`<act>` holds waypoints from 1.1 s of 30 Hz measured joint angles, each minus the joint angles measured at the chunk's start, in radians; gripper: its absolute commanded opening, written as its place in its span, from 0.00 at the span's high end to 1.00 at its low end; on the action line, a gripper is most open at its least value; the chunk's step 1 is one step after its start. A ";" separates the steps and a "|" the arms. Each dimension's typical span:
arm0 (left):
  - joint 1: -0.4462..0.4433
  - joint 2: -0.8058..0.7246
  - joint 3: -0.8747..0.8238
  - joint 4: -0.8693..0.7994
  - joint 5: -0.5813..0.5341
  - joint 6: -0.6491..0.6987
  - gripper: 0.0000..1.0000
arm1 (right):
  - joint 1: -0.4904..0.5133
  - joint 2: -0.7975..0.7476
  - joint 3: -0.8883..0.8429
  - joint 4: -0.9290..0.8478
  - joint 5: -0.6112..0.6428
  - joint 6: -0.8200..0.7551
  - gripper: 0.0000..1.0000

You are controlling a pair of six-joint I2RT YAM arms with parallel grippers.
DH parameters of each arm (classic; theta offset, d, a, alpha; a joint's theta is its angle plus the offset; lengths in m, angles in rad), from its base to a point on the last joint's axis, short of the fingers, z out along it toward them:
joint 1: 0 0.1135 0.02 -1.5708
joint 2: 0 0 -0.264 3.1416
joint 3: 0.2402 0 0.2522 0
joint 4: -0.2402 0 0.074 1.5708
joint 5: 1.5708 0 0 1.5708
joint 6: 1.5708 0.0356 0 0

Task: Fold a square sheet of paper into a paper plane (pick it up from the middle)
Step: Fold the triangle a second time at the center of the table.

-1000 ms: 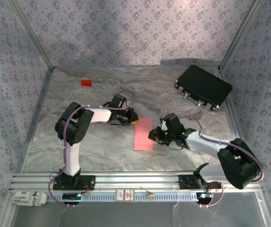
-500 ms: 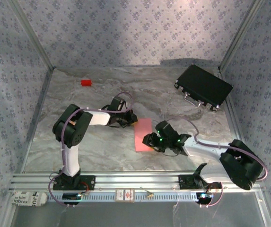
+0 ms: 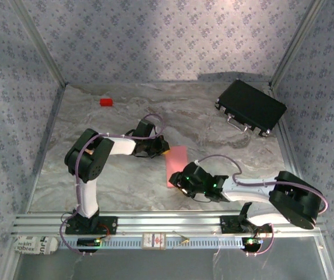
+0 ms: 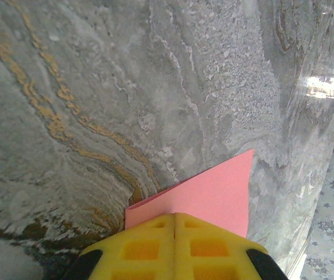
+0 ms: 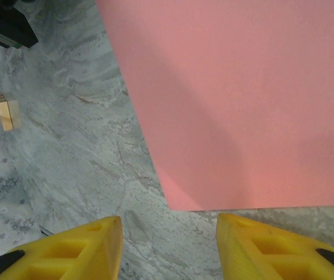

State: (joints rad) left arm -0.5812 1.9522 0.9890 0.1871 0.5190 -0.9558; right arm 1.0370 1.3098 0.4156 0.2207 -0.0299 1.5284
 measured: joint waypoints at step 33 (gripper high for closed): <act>0.000 0.000 0.002 -0.003 0.000 0.001 0.95 | 0.006 -0.043 -0.054 0.083 0.177 0.018 0.48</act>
State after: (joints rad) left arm -0.5808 1.9522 0.9905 0.1837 0.5190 -0.9550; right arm 1.0428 1.2671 0.3614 0.3038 0.1467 1.5467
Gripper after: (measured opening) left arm 0.058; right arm 0.508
